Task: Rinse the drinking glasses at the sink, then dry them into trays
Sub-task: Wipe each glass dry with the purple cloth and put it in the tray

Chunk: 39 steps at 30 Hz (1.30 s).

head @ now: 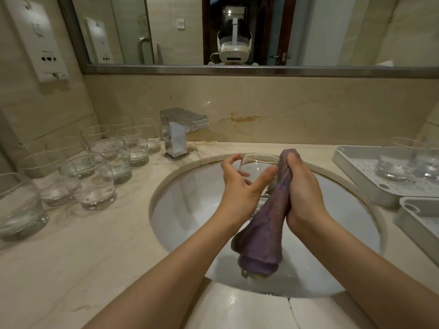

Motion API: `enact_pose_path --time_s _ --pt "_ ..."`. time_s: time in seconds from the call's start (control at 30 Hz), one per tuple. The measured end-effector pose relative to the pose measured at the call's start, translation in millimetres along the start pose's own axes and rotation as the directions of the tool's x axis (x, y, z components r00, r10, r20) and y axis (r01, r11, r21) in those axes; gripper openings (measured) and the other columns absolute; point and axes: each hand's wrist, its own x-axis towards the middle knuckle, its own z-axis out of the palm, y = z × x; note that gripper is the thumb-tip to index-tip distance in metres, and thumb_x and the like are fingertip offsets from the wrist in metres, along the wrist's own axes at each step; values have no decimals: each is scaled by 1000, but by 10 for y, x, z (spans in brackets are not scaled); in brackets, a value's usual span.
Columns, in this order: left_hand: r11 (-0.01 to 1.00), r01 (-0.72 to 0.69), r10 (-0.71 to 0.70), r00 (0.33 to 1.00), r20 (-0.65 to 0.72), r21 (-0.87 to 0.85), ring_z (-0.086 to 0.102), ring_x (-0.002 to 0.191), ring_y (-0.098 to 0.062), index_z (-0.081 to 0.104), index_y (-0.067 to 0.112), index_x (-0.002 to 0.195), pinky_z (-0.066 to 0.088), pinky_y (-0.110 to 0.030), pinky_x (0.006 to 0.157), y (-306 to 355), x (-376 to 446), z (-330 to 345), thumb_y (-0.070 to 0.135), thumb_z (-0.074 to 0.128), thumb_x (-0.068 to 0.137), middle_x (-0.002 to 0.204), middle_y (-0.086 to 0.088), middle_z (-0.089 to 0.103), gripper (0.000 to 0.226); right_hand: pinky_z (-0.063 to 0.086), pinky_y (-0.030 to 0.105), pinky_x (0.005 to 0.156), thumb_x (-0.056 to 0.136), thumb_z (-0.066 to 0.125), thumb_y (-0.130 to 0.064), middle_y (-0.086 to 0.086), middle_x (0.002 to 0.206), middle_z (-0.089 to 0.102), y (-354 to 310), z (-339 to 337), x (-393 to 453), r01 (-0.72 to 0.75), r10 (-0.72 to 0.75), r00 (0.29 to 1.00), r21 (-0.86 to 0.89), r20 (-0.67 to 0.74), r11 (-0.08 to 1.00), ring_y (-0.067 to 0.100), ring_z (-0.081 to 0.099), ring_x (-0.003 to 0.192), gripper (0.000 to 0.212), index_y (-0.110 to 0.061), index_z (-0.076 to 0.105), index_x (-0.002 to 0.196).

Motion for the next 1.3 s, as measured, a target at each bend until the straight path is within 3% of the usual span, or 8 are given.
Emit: enact_pose_path --time_s 0.23,0.4,0.67,0.83,0.93,1.0,1.13,1.3 --pt "969 46 -79 988 -132 -243 61 91 -7 29 16 136 55 -27 77 -28 44 -36 41 39 100 102 4 57 46 40 33 100 91 44 -50 2 126 48 353 56 -132 702 -629 682 -575 374 420 16 47 113 50 -41 34 139" --pt "974 69 -89 993 -81 -217 64 97 -21 33 17 132 55 -43 87 -40 -20 72 45 38 100 113 -8 58 44 38 13 94 95 50 -43 -9 123 48 222 32 -44 549 -528 832 -375 168 747 -5 49 110 35 -45 43 129" --pt "984 42 -38 999 26 -175 61 71 1 33 18 135 51 -17 58 30 -53 60 47 37 97 103 1 58 48 53 52 90 96 50 -38 17 115 67 4 -28 64 -42 37 998 109 51 993 32 67 100 34 -15 62 118" --pt "998 30 -26 998 60 -58 51 98 -1 14 28 146 39 -9 72 52 -14 19 70 61 70 126 -3 47 99 48 49 100 97 50 -36 5 105 68 -6 -21 51 23 -23 1000 43 6 999 23 65 103 28 -17 62 113" --pt "991 38 -42 999 -30 -129 57 94 -7 15 31 143 48 -20 81 34 26 -22 48 61 85 113 -3 55 76 46 27 101 98 49 -34 -2 121 62 34 33 -61 234 -224 971 -148 82 961 11 57 112 35 -21 55 130" --pt "972 45 -71 992 -105 -232 61 102 -13 24 25 139 53 -30 88 14 52 -34 44 53 93 117 -4 57 57 38 10 97 97 51 -36 -3 130 51 115 63 -162 507 -459 862 -352 216 787 6 49 116 43 -27 46 139" --pt "949 30 -94 977 -193 -313 55 120 -21 31 14 139 49 -38 100 -25 55 -43 46 40 98 137 -10 49 53 40 30 98 91 46 -43 6 122 49 373 63 -121 771 -673 601 -535 432 345 20 49 111 51 -31 38 140" --pt "966 50 -73 994 -80 -253 63 96 -17 34 17 134 54 -24 66 -13 -54 66 46 34 99 113 -5 58 45 42 17 96 98 51 -34 -8 120 55 186 35 -48 471 -452 882 -282 133 836 1 54 110 32 -32 51 130"
